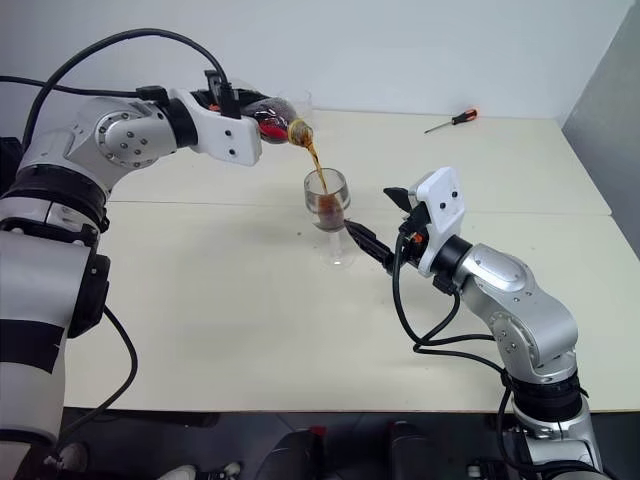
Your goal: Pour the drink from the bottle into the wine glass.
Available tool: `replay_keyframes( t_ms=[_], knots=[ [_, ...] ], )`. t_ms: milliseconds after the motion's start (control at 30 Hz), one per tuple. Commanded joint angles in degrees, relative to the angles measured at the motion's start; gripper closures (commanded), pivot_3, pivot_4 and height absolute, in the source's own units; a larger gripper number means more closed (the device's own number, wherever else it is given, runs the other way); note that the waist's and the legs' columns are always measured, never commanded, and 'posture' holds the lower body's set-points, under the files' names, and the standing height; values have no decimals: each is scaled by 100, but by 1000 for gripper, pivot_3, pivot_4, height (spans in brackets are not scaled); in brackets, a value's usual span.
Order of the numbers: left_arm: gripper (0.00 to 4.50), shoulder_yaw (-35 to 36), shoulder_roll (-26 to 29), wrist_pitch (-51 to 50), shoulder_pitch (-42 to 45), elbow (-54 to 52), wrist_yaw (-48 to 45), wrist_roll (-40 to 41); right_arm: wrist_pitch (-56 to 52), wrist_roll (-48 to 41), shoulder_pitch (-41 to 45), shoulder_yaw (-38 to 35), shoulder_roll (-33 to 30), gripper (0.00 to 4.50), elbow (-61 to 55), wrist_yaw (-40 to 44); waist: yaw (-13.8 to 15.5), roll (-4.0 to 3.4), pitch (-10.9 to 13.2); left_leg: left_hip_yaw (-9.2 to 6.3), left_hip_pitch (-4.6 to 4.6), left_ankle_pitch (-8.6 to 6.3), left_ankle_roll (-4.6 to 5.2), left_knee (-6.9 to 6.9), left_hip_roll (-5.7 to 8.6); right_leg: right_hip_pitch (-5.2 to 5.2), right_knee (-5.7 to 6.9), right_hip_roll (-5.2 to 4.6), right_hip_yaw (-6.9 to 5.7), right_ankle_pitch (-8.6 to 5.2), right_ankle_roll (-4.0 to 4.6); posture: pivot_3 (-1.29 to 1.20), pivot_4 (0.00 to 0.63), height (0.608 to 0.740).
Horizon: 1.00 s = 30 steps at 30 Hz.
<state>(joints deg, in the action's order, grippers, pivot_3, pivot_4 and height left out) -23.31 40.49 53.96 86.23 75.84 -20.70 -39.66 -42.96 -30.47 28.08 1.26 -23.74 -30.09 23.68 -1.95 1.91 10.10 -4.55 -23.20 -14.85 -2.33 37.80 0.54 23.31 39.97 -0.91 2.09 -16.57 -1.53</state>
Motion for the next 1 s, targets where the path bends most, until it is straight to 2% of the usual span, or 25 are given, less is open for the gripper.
replay_keyframes(
  t_ms=[33, 1000],
  knots=[
    [3524, 3, 136, -5, 295, -48, 147, 24, 67, -55, 55, -65, 15, 0, -169, 31, 0, 0, 0, 0, 0, 0, 0, 0, 0, 0, 0, 0, 0, 0, 0, 0, 150, 740],
    [3524, -120, 154, -77, 431, -15, 330, -117, 135, -4, 123, -67, 5, 0, -26, 75, -1, 0, 0, 0, -1, 0, 0, 2, 0, 0, 0, 0, 0, 0, 0, 0, 150, 740]
  ],
)
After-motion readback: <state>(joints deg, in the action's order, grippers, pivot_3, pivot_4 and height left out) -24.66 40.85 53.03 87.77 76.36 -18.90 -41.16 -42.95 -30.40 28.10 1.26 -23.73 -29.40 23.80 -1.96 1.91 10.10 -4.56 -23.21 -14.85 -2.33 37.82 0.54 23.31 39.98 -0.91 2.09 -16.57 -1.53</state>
